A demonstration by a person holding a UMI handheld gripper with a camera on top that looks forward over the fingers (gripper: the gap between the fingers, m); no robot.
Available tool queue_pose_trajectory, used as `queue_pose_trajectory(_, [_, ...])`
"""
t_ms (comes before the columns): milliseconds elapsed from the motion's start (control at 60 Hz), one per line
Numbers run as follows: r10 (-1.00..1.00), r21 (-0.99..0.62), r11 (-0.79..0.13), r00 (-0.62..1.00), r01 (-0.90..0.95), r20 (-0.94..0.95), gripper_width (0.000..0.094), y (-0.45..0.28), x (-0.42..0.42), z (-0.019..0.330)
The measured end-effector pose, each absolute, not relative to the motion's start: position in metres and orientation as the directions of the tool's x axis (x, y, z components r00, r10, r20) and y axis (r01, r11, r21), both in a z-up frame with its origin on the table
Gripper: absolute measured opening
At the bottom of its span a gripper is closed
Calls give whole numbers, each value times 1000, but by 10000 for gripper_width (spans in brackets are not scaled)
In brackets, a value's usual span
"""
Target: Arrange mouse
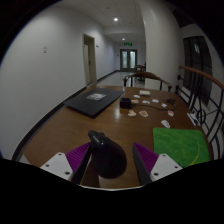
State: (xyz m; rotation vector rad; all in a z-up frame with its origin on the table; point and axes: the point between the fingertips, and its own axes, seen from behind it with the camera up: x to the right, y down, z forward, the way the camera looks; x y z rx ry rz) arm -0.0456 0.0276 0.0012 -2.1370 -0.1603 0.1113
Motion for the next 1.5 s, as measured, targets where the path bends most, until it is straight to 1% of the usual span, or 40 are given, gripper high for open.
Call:
queue_pose_trajectory(83, [149, -839, -538, 989, 81, 0, 803, 52, -43, 1])
queue_pose_trajectory(133, [143, -837, -540, 990, 87, 11, 729, 69, -41, -2])
queue_pose_trajectory(217, [162, -822, -559, 987, 106, 17, 423, 81, -45, -8])
queue_pose_trajectory(317, [166, -831, -540, 985, 134, 51, 355, 86, -45, -7])
queue_pose_trajectory(383, [216, -840, -516, 974, 167, 61, 283, 85, -53, -5])
queue_pose_trajectory(433, [238, -840, -515, 970, 168, 48, 259, 81, -57, -3])
queue_pose_trajectory(467, [255, -846, -502, 965, 179, 53, 259, 77, -59, 2])
queue_pose_trajectory(517, [259, -867, -456, 962, 200, 86, 258, 70, -56, 23])
queue_pose_trajectory(650, [212, -941, -285, 970, 180, 121, 258, 41, -28, 120])
queue_pose_trajectory(717, [144, -961, -215, 979, 171, 142, 259, 31, 9, 161])
queue_pose_trajectory(767, [72, -970, -187, 987, 155, 144, 258, 27, 46, 179])
queue_pose_trajectory(800, [22, -973, -187, 991, 137, 135, 258, 28, 72, 184])
queue_pose_trajectory(833, [-14, -970, -210, 992, 120, 126, 256, 29, 100, 180])
queue_pose_trajectory(883, [-60, -962, -263, 994, 77, 96, 257, 29, 135, 158])
queue_pose_trajectory(933, [-97, -950, -309, 993, 32, 66, 257, 30, 163, 130])
queue_pose_trajectory(950, [-112, -945, -327, 992, 24, 64, 257, 25, 163, 111])
queue_pose_trajectory(1017, [-156, -913, -407, 986, -7, 63, 258, 29, 202, 72])
queue_pose_trajectory(1100, [-171, -890, -455, 982, -8, 79, 258, 24, 210, 35])
queue_pose_trajectory(1200, [-155, -873, -488, 984, 5, 92, 262, 23, 210, 8])
queue_pose_trajectory(1233, [-157, -881, -474, 984, 3, 88, 259, 25, 211, 9])
queue_pose_trajectory(1300, [-163, -876, -482, 984, -16, 72, 259, 25, 211, 7])
queue_pose_trajectory(1433, [-161, -861, -508, 984, -18, 74, 371, 24, 212, 5])
queue_pose_trajectory(1450, [-155, -858, -513, 985, -13, 77, 399, 24, 212, 4])
queue_pose_trajectory(1467, [-150, -855, -518, 985, -9, 81, 452, 23, 212, 4])
queue_pose_trajectory(1500, [-143, -844, -536, 986, -3, 87, 595, 19, 212, 1])
